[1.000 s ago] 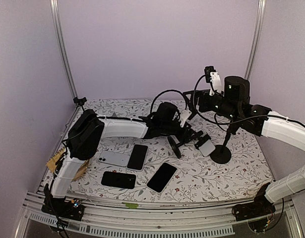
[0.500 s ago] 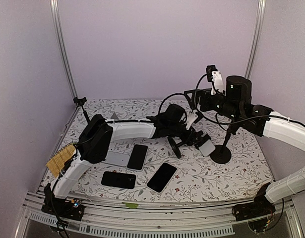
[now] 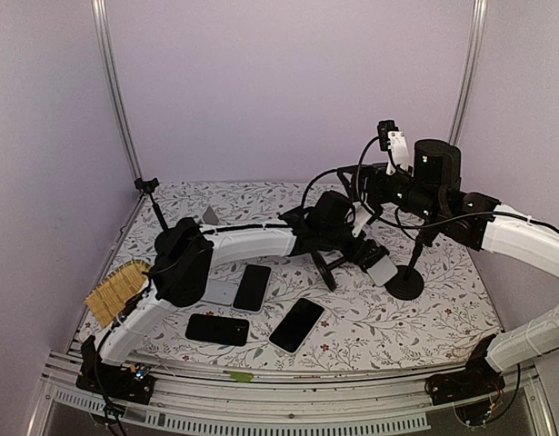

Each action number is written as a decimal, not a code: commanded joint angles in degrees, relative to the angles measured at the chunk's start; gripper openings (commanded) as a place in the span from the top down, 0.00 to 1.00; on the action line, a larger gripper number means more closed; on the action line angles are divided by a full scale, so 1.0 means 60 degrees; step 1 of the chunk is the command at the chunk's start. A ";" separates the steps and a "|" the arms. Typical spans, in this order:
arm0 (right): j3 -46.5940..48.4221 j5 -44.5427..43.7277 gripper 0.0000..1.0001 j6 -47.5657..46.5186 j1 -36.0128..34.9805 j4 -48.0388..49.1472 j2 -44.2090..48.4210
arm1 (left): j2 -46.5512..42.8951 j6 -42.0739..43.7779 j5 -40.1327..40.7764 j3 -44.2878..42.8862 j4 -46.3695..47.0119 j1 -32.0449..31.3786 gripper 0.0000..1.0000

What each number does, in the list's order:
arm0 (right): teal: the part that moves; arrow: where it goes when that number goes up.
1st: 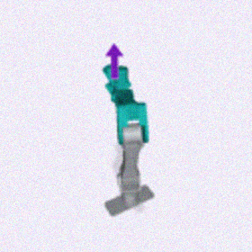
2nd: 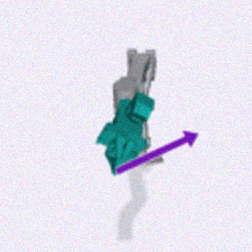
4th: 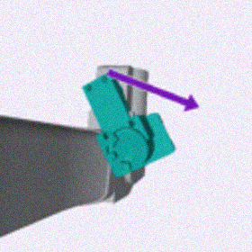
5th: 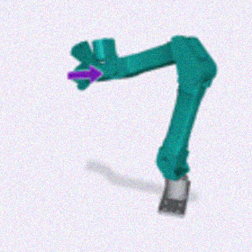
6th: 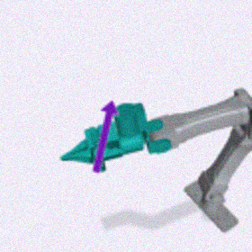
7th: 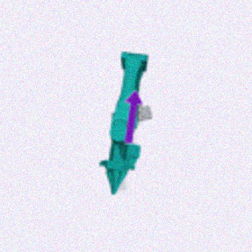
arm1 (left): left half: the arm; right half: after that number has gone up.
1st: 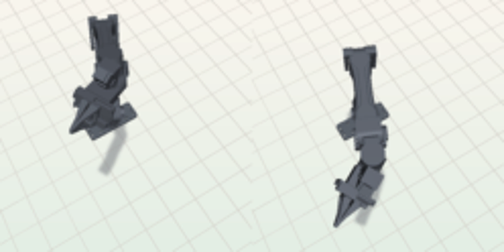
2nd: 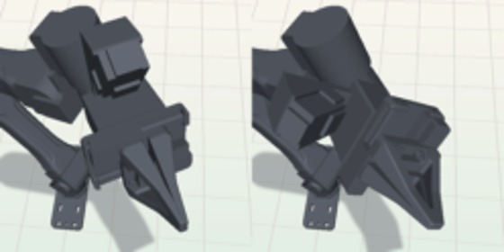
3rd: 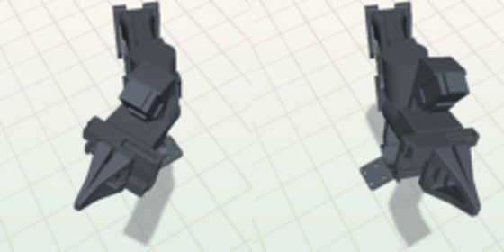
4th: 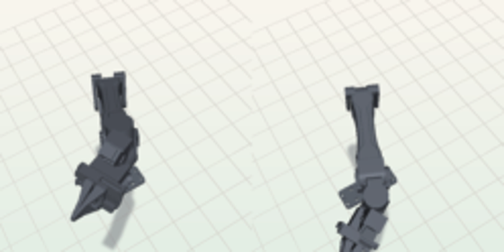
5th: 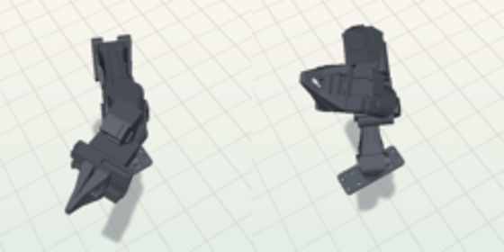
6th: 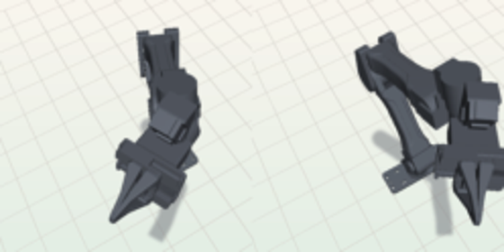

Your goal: Remove the phone from the phone stand

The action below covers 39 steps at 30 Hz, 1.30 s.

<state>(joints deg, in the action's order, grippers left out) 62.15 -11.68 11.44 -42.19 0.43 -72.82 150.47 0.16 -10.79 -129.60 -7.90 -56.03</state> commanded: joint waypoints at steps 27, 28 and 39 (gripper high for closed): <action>0.0523 0.1683 0.01 0.0619 0.0005 -0.0335 0.0414 | -0.5695 -0.0647 0.1822 0.5559 0.1822 -0.0450 1.00; 0.0615 0.1885 0.01 0.0767 -0.0018 -0.0403 0.0424 | -0.6118 -0.0744 0.1903 0.6014 0.2043 -0.0449 1.00; -0.0273 0.1598 0.02 0.1965 -0.1311 -0.1446 0.1221 | -1.1090 -0.2039 0.2376 1.0654 0.4085 -0.0467 1.00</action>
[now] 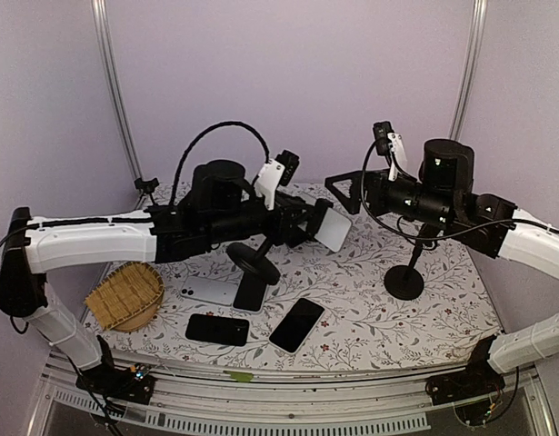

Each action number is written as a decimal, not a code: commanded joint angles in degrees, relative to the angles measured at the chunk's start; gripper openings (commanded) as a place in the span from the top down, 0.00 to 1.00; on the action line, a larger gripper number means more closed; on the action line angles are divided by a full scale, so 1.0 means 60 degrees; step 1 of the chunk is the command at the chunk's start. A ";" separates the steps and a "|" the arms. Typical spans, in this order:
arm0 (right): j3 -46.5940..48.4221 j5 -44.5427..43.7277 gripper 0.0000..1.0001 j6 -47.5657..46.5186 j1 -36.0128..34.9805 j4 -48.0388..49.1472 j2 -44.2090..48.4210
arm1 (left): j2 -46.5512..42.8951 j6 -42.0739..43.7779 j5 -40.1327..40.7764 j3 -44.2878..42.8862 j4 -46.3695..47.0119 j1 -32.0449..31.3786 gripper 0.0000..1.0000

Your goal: Remove the phone from the phone stand

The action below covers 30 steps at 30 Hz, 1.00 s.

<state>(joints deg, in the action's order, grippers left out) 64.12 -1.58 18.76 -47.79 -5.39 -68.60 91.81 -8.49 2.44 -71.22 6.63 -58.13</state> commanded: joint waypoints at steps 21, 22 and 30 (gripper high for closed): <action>-0.1085 -0.1591 0.46 0.2429 -0.2351 0.0150 -0.0501 | -0.3502 -0.1089 0.0998 0.2981 0.2666 -0.0357 1.00; -0.1098 -0.1605 0.49 0.2449 -0.2353 0.0239 -0.0549 | -0.3516 -0.1090 0.1014 0.3023 0.2698 -0.0373 1.00; -0.1097 -0.1472 0.75 0.2432 -0.2358 0.0605 -0.0796 | -0.3497 -0.1132 0.1185 0.3110 0.2861 -0.0400 1.00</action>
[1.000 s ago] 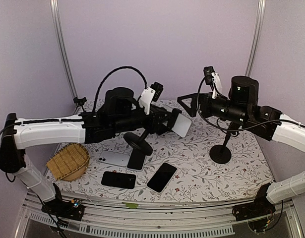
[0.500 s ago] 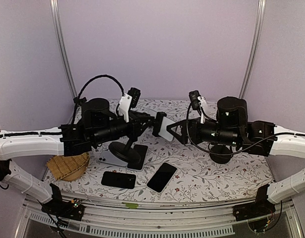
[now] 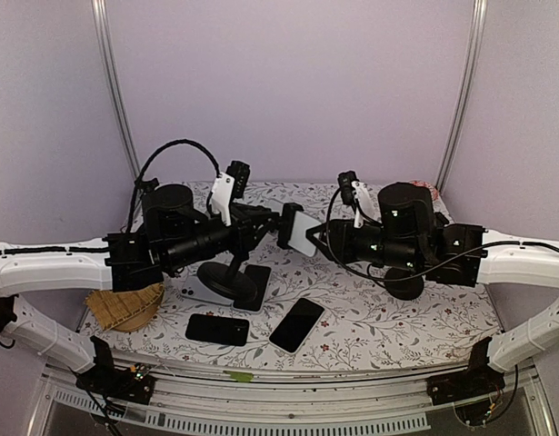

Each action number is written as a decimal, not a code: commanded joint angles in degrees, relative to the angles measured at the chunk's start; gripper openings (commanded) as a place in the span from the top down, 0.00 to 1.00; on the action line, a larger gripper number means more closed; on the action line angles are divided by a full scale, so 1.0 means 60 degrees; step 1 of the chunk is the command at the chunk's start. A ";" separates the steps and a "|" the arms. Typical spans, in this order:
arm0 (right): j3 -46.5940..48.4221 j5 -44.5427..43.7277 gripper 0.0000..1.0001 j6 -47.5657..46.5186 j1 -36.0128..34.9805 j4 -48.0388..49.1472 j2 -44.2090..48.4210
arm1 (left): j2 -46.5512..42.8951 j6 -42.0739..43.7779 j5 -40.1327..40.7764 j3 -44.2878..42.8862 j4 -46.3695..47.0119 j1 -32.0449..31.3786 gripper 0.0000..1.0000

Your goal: Remove the phone from the phone stand

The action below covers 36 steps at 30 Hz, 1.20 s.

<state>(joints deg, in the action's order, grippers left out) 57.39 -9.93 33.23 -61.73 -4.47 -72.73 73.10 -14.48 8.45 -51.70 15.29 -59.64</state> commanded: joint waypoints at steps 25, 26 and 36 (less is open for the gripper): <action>-0.0040 -0.0184 1.00 -0.0340 -0.0034 0.0689 -0.0233 | -0.0107 -0.0097 -0.0147 0.0078 0.1619 -0.0340 0.76; -0.0083 -0.0078 1.00 -0.0408 -0.0038 0.0742 -0.0208 | -0.0151 -0.0079 -0.0159 0.0101 0.1523 -0.0343 0.63; 0.0171 -0.0458 1.00 -0.1521 -0.0124 0.0238 0.0187 | -0.0566 0.0128 -0.0367 -0.0652 -0.1073 -0.0339 0.35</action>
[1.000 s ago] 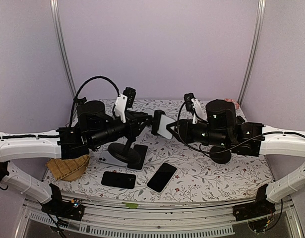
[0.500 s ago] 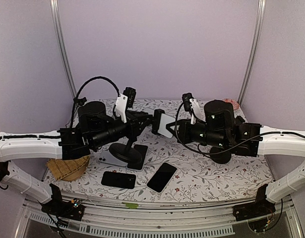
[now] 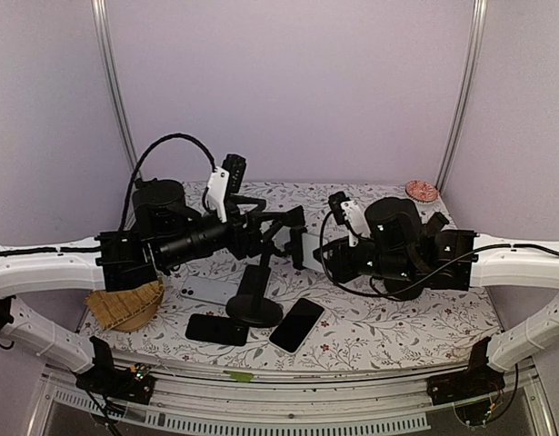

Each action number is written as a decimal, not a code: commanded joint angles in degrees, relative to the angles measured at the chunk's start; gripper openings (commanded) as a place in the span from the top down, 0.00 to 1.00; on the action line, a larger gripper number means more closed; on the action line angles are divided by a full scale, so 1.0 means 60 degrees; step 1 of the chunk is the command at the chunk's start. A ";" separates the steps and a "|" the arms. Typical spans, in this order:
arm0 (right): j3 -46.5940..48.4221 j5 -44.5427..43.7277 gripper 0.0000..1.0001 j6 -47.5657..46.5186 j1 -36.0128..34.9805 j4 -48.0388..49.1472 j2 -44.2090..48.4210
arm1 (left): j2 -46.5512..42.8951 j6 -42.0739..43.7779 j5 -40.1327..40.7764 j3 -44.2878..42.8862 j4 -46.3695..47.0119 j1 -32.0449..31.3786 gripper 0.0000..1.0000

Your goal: Remove the phone from the phone stand

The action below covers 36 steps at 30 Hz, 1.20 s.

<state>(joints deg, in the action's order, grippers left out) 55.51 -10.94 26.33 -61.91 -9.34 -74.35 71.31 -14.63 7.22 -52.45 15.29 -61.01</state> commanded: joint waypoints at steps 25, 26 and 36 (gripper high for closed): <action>0.0876 -0.0848 1.00 -0.2044 -0.0250 0.0185 0.1798 | 0.3062 -0.0462 -0.0710 -0.4092 -0.4339 -0.0325 0.55; 0.0901 -0.0843 1.00 -0.2051 -0.0268 0.0164 0.1800 | 0.3118 -0.0485 -0.0721 -0.4135 -0.4429 -0.0322 0.56; 0.0988 -0.0932 1.00 -0.2312 -0.0691 0.0268 0.1681 | 0.3599 -0.0858 -0.0543 -0.4530 -0.4507 -0.0331 0.67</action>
<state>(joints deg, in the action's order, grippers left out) 56.84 -16.49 12.40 -64.07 -16.62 -66.26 91.13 -18.48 3.53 -77.54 -11.66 -62.13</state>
